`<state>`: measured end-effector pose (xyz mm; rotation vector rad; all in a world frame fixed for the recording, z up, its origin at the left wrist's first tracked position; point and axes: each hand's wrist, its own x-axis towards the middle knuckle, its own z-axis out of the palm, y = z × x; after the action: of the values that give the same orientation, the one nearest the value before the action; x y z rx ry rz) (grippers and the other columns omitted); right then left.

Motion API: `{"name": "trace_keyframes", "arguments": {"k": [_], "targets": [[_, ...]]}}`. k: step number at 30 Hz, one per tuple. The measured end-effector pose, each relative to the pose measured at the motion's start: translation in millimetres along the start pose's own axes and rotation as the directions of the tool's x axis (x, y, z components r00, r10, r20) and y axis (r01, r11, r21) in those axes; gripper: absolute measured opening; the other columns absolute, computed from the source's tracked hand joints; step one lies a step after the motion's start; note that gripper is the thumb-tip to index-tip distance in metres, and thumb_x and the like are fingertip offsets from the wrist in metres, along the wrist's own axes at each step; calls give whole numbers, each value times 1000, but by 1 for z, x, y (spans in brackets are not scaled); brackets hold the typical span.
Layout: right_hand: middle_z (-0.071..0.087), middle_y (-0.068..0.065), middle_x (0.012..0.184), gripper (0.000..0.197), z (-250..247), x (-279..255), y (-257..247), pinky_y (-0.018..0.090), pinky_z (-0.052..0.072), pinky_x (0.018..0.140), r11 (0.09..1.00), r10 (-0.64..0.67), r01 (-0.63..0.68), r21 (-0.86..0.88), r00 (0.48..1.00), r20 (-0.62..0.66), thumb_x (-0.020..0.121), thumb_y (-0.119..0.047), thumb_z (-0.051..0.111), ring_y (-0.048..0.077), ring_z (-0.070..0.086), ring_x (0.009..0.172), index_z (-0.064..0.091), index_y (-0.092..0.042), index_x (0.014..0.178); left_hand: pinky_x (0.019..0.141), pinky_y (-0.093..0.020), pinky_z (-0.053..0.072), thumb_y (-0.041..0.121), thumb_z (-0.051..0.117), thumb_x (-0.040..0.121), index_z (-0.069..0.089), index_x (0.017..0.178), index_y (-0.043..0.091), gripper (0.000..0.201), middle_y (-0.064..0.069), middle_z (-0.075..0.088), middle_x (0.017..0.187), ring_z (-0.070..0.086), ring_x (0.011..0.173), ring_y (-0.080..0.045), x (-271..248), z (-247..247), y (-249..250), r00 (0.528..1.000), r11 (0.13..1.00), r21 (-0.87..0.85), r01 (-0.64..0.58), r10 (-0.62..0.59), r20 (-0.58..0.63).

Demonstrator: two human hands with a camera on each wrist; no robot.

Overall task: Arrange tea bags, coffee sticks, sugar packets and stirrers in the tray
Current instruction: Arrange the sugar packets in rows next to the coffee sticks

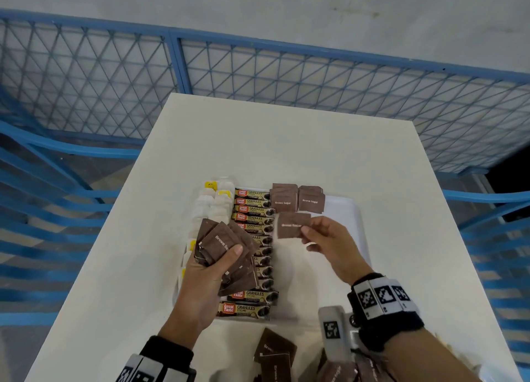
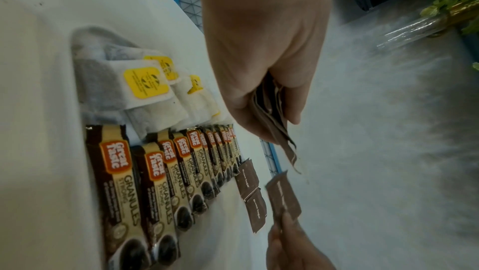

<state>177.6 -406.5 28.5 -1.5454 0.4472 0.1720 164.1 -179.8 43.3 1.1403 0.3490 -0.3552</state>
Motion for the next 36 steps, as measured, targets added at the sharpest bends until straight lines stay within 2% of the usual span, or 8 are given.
{"name": "trace_keyframes", "arguments": {"k": [5, 15, 20, 25, 28, 30, 33, 36], "targets": [[60, 7, 71, 19, -34, 38, 16, 14, 49, 50, 999, 49, -51, -2, 969, -244, 88, 3, 57, 4, 57, 52, 55, -12, 76, 58, -37, 56, 5, 62, 79, 64, 102, 9, 24, -9, 72, 91, 70, 84, -23, 3, -5, -4, 1000, 1000, 23, -10, 10, -17], [55, -5, 67, 7, -38, 84, 23, 2, 38, 49, 952, -59, -56, -301, 931, -360, 85, -7, 64, 5, 49, 60, 58, -10, 84, 55, -34, 56, 3, 59, 83, 65, 100, 11, 20, -5, 73, 87, 71, 80, -18, 7, -4, -5, 1000, 998, 59, -16, 17, -15], [54, -5, 70, 9, -34, 90, 25, 12, 38, 63, 898, -99, -78, -434, 923, -371, 83, -13, 67, 16, 51, 75, 58, -11, 84, 59, -35, 56, 5, 60, 81, 65, 98, 13, 20, -4, 73, 87, 70, 83, -18, 10, -4, -4, 1000, 998, 67, -19, 19, 1], [50, -7, 68, 11, -31, 88, 20, 16, 37, 62, 887, -80, -112, -448, 918, -388, 84, -15, 66, 18, 51, 78, 56, -12, 87, 64, -38, 59, 11, 62, 73, 67, 93, 17, 21, -2, 73, 87, 70, 84, -18, 11, -1, -3, 999, 999, 37, -5, 3, 39], [54, 3, 86, 23, -28, 79, 12, 22, 36, 69, 860, -141, -95, -500, 899, -414, 84, -19, 65, 18, 50, 82, 54, -8, 101, 59, -35, 58, 13, 64, 70, 69, 91, 20, 23, -2, 74, 86, 71, 81, -17, 10, 0, -3, 998, 1000, 4, 25, -25, 63], [52, 5, 98, 27, -22, 68, 3, 17, 34, 68, 829, -218, -48, -557, 890, -401, 85, -21, 64, 15, 48, 81, 53, -9, 107, 55, -33, 57, 17, 69, 64, 72, 88, 21, 25, -3, 74, 85, 71, 79, -17, 9, 2, -2, 997, 999, -13, 33, -32, 77], [56, -1, 89, 16, -6, 50, -11, 7, 38, 61, 851, -247, 53, -523, 919, -308, 85, -18, 63, 11, 51, 73, 58, -13, 99, 55, -30, 56, 19, 73, 57, 72, 89, 17, 31, -4, 74, 84, 71, 78, -17, 8, 5, -1, 994, 999, -34, 37, -34, 107], [61, -5, 81, 5, 12, 29, -23, 10, 43, 68, 883, -221, 148, -445, 968, -117, 86, -19, 63, 11, 56, 76, 60, -17, 90, 57, -30, 57, 8, 65, 72, 67, 99, 10, 27, -4, 74, 83, 71, 78, -16, 6, 7, 1, 994, 998, -28, 52, -49, 101]]}}
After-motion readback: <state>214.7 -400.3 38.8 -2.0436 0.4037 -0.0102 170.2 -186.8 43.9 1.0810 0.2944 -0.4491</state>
